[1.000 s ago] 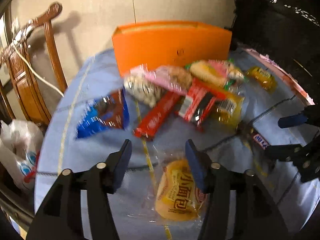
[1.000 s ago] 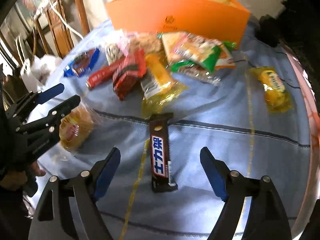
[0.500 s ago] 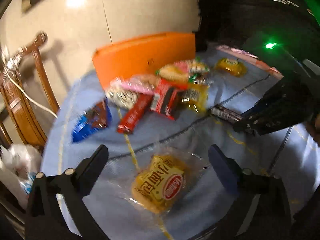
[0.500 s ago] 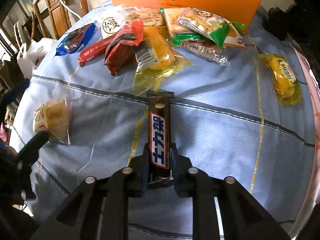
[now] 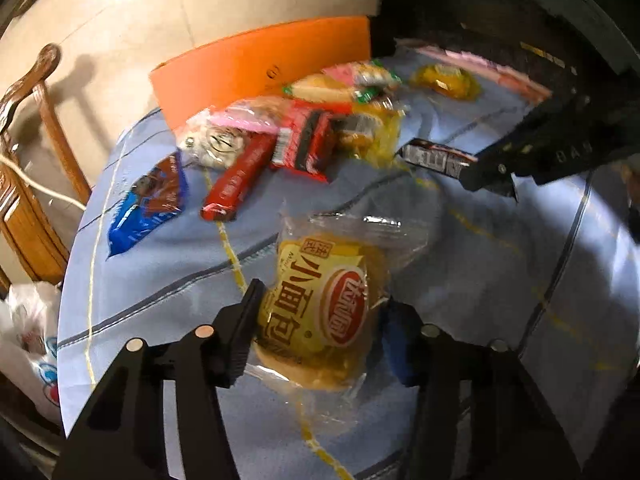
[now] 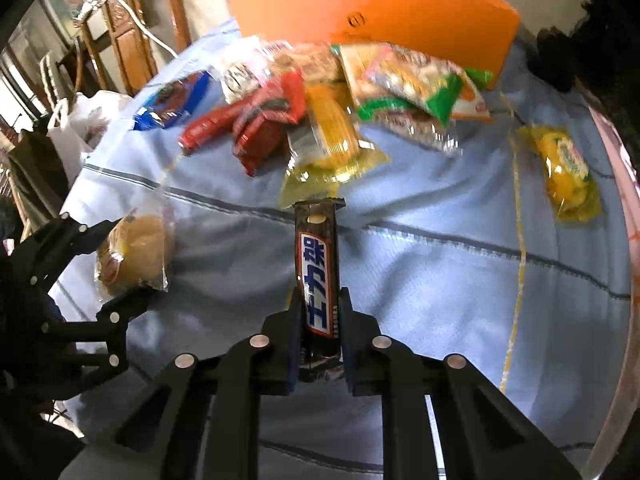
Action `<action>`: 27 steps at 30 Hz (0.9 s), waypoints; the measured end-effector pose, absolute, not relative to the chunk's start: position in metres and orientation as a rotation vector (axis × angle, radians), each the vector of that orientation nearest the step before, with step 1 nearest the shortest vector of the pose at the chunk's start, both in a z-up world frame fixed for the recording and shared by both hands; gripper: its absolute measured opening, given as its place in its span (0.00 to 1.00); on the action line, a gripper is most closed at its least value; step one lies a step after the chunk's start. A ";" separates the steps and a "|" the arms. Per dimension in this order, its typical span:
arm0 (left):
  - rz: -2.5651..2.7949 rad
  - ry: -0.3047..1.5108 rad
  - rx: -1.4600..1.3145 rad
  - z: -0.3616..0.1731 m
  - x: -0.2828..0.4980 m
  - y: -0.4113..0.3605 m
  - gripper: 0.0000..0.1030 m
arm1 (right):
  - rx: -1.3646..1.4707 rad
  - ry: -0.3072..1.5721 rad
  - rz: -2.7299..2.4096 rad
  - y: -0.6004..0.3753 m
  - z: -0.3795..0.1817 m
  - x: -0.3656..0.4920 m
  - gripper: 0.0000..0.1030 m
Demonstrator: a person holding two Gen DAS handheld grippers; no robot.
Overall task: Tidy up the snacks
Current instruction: 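Lift the chocolate bar and bun pack over the orange box and release both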
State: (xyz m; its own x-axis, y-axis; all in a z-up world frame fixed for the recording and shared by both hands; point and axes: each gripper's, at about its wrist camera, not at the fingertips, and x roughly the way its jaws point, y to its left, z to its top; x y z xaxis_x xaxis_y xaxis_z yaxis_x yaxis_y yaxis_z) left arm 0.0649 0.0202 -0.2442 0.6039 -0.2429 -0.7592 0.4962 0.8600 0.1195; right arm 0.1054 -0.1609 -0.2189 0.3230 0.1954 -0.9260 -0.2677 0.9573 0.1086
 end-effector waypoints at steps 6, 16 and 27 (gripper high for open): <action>-0.422 0.740 0.280 -0.205 0.069 0.024 0.51 | 0.008 1.126 0.331 -0.175 -0.174 0.105 0.16; -0.381 0.581 0.181 -0.104 0.137 -0.001 0.51 | 0.022 0.915 0.305 -0.213 -0.069 0.156 0.16; -0.276 0.476 0.171 -0.009 0.310 -0.046 0.52 | -0.007 0.792 0.247 -0.249 0.012 0.314 0.16</action>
State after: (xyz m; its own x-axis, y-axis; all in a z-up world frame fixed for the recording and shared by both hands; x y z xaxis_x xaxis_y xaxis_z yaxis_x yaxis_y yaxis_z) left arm 0.3100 -0.0460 -0.0095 0.8529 -0.2217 -0.4727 0.3007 0.9487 0.0976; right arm 0.3138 -0.2486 0.0123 0.6755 0.2169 -0.7047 -0.2225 0.9712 0.0857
